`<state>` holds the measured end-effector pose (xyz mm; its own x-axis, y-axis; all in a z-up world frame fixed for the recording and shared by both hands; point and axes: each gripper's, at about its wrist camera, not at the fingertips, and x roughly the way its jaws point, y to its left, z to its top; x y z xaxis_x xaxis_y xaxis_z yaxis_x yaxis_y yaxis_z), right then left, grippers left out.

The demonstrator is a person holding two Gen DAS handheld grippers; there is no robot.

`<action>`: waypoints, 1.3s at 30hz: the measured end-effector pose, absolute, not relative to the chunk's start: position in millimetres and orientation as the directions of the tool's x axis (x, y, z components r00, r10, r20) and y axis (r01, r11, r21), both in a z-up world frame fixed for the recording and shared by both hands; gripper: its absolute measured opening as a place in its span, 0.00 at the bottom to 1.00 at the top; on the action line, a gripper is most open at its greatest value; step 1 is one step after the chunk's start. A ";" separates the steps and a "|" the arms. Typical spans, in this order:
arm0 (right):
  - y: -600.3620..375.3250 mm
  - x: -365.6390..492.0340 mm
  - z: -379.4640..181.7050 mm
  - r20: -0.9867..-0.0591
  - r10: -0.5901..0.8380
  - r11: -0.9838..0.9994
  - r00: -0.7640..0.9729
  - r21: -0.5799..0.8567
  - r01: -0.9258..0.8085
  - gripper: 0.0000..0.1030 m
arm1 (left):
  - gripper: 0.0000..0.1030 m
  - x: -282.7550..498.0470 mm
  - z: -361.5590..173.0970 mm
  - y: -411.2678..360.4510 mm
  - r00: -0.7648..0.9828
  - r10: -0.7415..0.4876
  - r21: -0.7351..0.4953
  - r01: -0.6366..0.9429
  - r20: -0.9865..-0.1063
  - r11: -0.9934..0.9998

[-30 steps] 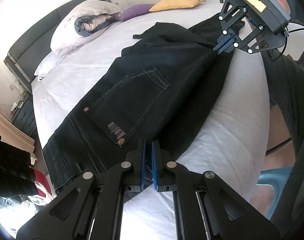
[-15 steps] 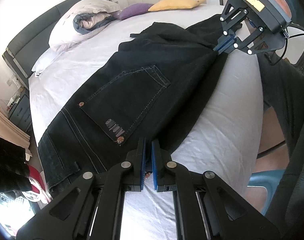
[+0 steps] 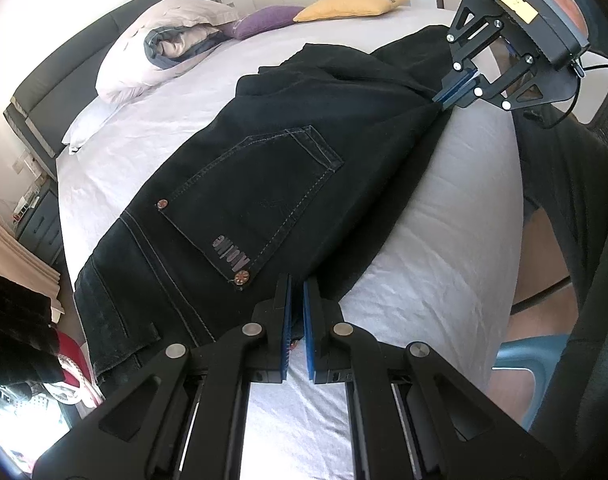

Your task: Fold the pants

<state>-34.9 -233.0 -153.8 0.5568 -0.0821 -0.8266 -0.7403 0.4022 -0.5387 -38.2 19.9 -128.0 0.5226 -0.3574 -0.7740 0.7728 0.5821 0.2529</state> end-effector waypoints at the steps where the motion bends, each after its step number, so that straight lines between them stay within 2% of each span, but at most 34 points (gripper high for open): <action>1: -232.7 -35.2 -156.5 -0.829 -0.082 0.405 0.552 -0.534 -0.742 0.04 | 0.04 -38.7 -128.5 19.9 0.524 -0.358 0.254 0.773 -0.773 0.582; 6: -231.6 -35.5 -169.6 -0.834 -0.094 0.397 0.543 -0.532 -0.748 0.06 | 0.05 -34.9 -141.1 18.1 0.503 -0.342 0.246 0.780 -0.794 0.575; 10: -231.9 -37.1 -170.8 -0.824 -0.100 0.390 0.558 -0.549 -0.739 0.07 | 0.05 -35.6 -130.7 18.0 0.509 -0.333 0.264 0.782 -0.794 0.565; 14: -232.8 -39.7 -168.7 -0.814 -0.098 0.399 0.573 -0.560 -0.726 0.07 | 0.06 -30.2 -107.9 26.7 0.451 -0.356 0.183 0.792 -0.818 0.583; 22: -233.8 -43.5 -168.3 -0.799 -0.097 0.414 0.593 -0.574 -0.707 0.07 | 0.06 4.0 -42.5 1.9 0.439 -0.496 0.008 0.755 -0.749 0.655; 26: -236.1 -45.7 -169.6 -0.793 -0.084 0.437 0.603 -0.573 -0.693 0.07 | 0.06 46.6 -58.3 -43.3 0.391 -0.549 -0.142 0.706 -0.739 0.694; 28: -238.6 -45.8 -170.6 -0.791 -0.071 0.469 0.608 -0.564 -0.679 0.07 | 0.06 65.3 -79.1 -69.1 0.311 -0.576 -0.238 0.689 -0.756 0.685; 32: -240.3 -48.5 -169.8 -0.769 -0.063 0.502 0.636 -0.575 -0.646 0.09 | 0.05 80.1 -143.3 -102.3 0.192 -0.542 -0.322 0.628 -0.818 0.708; 33: -243.4 -47.3 -165.1 -0.773 -0.054 0.530 0.632 -0.559 -0.638 0.15 | 0.05 78.2 -152.9 -103.5 0.192 -0.535 -0.321 0.620 -0.823 0.716; 35: -260.1 -39.8 -148.2 -0.823 0.003 0.630 0.567 -0.439 -0.641 0.40 | 0.05 72.9 -157.5 -97.9 0.218 -0.568 -0.342 0.611 -0.794 0.714; 36: -267.7 -36.5 -141.2 -0.835 0.027 0.662 0.550 -0.397 -0.635 0.59 | 0.05 73.5 -159.6 -95.9 0.210 -0.577 -0.361 0.602 -0.789 0.712; 37: -283.4 -28.2 -126.0 -0.846 0.069 0.717 0.529 -0.326 -0.616 0.65 | 0.05 76.1 -161.0 -93.9 0.196 -0.591 -0.388 0.590 -0.782 0.708; 39: -309.8 -4.1 -99.1 -0.832 0.093 0.799 0.548 -0.265 -0.539 0.66 | 0.05 80.6 -164.8 -92.1 0.175 -0.610 -0.426 0.570 -0.773 0.703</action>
